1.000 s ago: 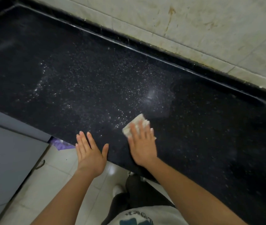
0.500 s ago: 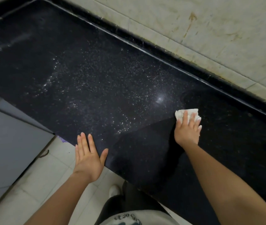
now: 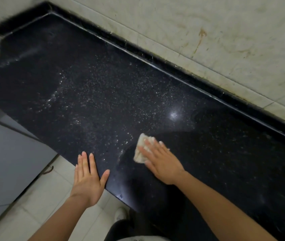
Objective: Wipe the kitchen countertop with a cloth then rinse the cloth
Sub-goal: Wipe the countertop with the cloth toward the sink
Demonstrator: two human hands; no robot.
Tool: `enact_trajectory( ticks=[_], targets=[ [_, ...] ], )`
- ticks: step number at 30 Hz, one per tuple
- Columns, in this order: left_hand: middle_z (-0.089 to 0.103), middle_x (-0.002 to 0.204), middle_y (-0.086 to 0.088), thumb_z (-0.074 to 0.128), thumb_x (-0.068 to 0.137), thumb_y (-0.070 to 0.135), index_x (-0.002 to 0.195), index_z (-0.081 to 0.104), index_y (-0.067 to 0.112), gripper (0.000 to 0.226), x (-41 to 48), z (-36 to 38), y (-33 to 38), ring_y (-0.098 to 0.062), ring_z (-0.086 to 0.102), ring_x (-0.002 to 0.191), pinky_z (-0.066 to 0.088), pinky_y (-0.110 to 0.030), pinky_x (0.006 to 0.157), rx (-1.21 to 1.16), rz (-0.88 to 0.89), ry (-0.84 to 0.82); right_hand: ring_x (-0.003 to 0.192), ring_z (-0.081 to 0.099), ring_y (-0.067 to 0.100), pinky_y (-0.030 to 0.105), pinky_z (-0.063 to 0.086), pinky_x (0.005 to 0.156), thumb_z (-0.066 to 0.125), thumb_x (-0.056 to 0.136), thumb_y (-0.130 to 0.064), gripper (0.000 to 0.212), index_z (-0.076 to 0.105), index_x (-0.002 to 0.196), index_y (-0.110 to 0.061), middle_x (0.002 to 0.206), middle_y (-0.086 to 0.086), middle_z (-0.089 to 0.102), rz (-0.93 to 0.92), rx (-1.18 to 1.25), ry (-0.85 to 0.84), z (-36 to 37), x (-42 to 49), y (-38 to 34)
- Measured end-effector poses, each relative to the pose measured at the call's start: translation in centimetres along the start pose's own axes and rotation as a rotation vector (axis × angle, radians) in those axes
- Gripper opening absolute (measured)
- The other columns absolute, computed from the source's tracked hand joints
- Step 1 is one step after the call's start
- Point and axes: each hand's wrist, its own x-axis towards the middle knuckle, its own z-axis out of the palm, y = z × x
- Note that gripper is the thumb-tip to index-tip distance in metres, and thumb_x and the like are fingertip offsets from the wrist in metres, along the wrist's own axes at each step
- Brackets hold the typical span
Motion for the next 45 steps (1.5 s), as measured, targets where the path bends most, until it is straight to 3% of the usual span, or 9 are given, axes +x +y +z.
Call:
enact_trajectory(
  ticks=[2, 11, 19, 25, 28, 32, 37, 40, 45],
  targets=[
    [-0.036, 0.149, -0.01, 0.013, 0.094, 0.057, 0.144, -0.025, 0.01, 0.078, 0.1, 0.0, 0.0, -0.019, -0.038, 0.132, -0.018, -0.034, 0.113, 0.002, -0.005, -0.001, 0.144, -0.015, 0.028, 0.037, -0.012, 0.115, -0.018, 0.088, -0.057, 0.065, -0.013, 0.145, -0.027, 0.153, 0.002, -0.018, 0.211, 0.005, 0.012, -0.6, -0.3, 3.6],
    [-0.045, 0.14, -0.003, 0.01, 0.091, 0.059, 0.134, -0.035, 0.016, 0.076, 0.4, 0.3, -0.1, -0.017, -0.042, 0.129, -0.019, -0.032, 0.112, -0.007, -0.027, 0.008, 0.144, -0.017, 0.031, 0.044, -0.01, 0.116, 0.015, 0.101, -0.04, 0.057, -0.001, 0.152, -0.019, 0.157, 0.016, -0.012, 1.002, 0.317, 0.177, -3.0, 2.2, 10.3],
    [-0.029, 0.152, -0.008, 0.009, 0.09, 0.063, 0.141, -0.026, 0.013, 0.08, 0.4, 0.8, -0.3, -0.018, -0.033, 0.136, -0.015, -0.032, 0.113, 0.003, -0.016, 0.084, 0.144, 0.008, 0.035, 0.048, 0.009, 0.117, 0.016, 0.098, -0.039, 0.055, 0.022, 0.149, -0.019, 0.156, 0.014, 0.012, 0.19, 0.128, 0.101, -0.1, 4.3, -2.6],
    [0.039, 0.137, -0.017, 0.016, 0.091, 0.058, 0.137, 0.037, 0.007, 0.073, 2.3, -0.6, 0.4, -0.031, 0.032, 0.128, 0.018, -0.047, 0.115, -0.08, 0.022, 0.327, 0.145, 0.013, 0.024, 0.041, 0.012, 0.119, 0.029, 0.098, -0.038, 0.051, 0.024, 0.148, -0.025, 0.157, 0.005, 0.019, -0.204, -0.006, 0.064, 0.6, 2.9, -2.0],
    [0.034, 0.141, -0.016, 0.024, 0.095, 0.05, 0.14, 0.034, 0.008, 0.062, 5.4, -2.2, 1.5, -0.031, 0.029, 0.131, 0.014, -0.047, 0.116, -0.093, 0.123, 0.351, 0.145, 0.011, 0.026, 0.041, 0.012, 0.117, 0.023, 0.099, -0.041, 0.054, 0.016, 0.15, -0.024, 0.157, 0.005, 0.015, -0.044, 0.002, 0.056, -0.2, 3.0, 2.5],
    [0.016, 0.154, -0.014, 0.027, 0.099, 0.04, 0.147, 0.02, 0.006, 0.059, 10.5, -4.9, 5.0, -0.028, 0.007, 0.144, -0.001, -0.04, 0.118, -0.108, 0.264, 0.314, 0.145, -0.012, 0.022, 0.036, -0.008, 0.117, 0.005, 0.096, -0.048, 0.056, -0.009, 0.148, -0.03, 0.156, -0.001, -0.013, 0.521, 0.112, 0.124, -1.8, 2.4, 9.0],
    [-0.002, 0.159, -0.007, 0.023, 0.1, 0.04, 0.15, 0.004, 0.008, 0.062, 16.3, -6.9, 8.4, -0.018, -0.011, 0.145, -0.009, -0.033, 0.117, -0.036, 0.384, 0.265, 0.144, -0.017, 0.025, 0.04, -0.01, 0.117, 0.015, 0.102, -0.036, 0.055, -0.005, 0.151, -0.022, 0.158, 0.006, -0.013, 1.005, 0.283, 0.161, -3.1, 4.2, 8.9],
    [-0.006, 0.159, -0.005, 0.019, 0.1, 0.041, 0.15, 0.002, 0.008, 0.063, 18.7, -7.4, 9.4, -0.016, -0.014, 0.144, -0.009, -0.033, 0.117, 0.033, 0.449, 0.246, 0.141, -0.025, 0.024, 0.037, -0.016, 0.115, 0.006, 0.098, -0.044, 0.056, -0.011, 0.148, -0.026, 0.156, 0.005, -0.02, 0.986, 0.321, 0.176, -2.8, 5.2, 5.5],
    [0.0, 0.159, -0.006, 0.016, 0.098, 0.041, 0.15, 0.006, 0.006, 0.063, 21.3, -7.2, 10.6, -0.015, -0.009, 0.145, -0.007, -0.034, 0.118, 0.085, 0.541, 0.264, 0.141, -0.027, 0.017, 0.036, -0.014, 0.115, 0.009, 0.101, -0.044, 0.052, -0.01, 0.149, -0.035, 0.156, -0.004, -0.022, 0.515, 0.259, 0.072, -1.9, 2.9, 1.6]
  ],
)
